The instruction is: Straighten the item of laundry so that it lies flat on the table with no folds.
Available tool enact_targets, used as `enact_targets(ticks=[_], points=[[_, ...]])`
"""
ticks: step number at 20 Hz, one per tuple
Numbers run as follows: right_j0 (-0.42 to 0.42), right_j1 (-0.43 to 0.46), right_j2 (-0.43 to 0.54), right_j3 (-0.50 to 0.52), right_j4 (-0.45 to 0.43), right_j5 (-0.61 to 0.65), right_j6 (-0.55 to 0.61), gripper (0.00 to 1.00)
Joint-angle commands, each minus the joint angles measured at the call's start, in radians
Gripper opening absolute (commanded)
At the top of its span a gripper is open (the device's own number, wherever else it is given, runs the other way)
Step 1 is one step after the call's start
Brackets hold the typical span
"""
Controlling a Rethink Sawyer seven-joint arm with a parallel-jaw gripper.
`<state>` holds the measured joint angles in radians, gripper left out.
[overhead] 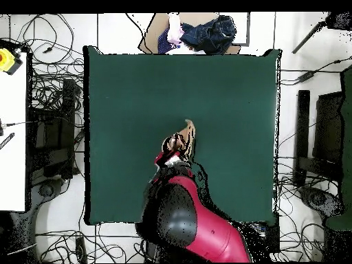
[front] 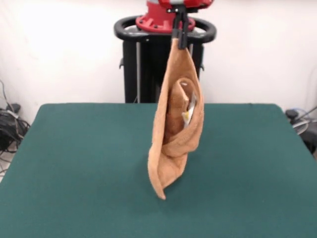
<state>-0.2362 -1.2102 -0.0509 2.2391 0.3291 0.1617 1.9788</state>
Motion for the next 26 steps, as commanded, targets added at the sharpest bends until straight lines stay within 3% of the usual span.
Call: enact_targets(ticks=[1, 3, 6, 8, 10, 11, 13, 15, 17, 19, 23, 26], points=[[0.161, -0.018, -0.067, -0.032, -0.057, 0.214, 0.215, 0.00], [0.248, 0.003, -0.181, -0.117, -0.106, 0.342, 0.294, 0.00], [0.270, 0.017, -0.209, -0.143, -0.137, 0.282, 0.204, 0.00], [0.154, 0.014, -0.087, -0.125, -0.147, 0.156, 0.033, 0.00], [-0.032, -0.008, 0.141, -0.066, -0.134, 0.053, -0.119, 0.00], [-0.097, -0.016, 0.228, -0.042, -0.128, 0.031, -0.142, 0.00], [-0.148, -0.034, 0.313, 0.018, -0.095, 0.004, -0.087, 0.00], [-0.135, -0.052, 0.314, 0.067, -0.035, 0.033, 0.001, 0.00], [-0.084, -0.056, 0.251, 0.068, -0.005, 0.116, 0.082, 0.00], [-0.026, -0.043, 0.169, 0.030, -0.035, 0.190, 0.162, 0.00], [0.023, -0.018, 0.091, -0.023, -0.120, 0.145, 0.157, 0.00], [0.050, -0.005, 0.061, -0.038, -0.131, 0.130, 0.163, 0.00]])
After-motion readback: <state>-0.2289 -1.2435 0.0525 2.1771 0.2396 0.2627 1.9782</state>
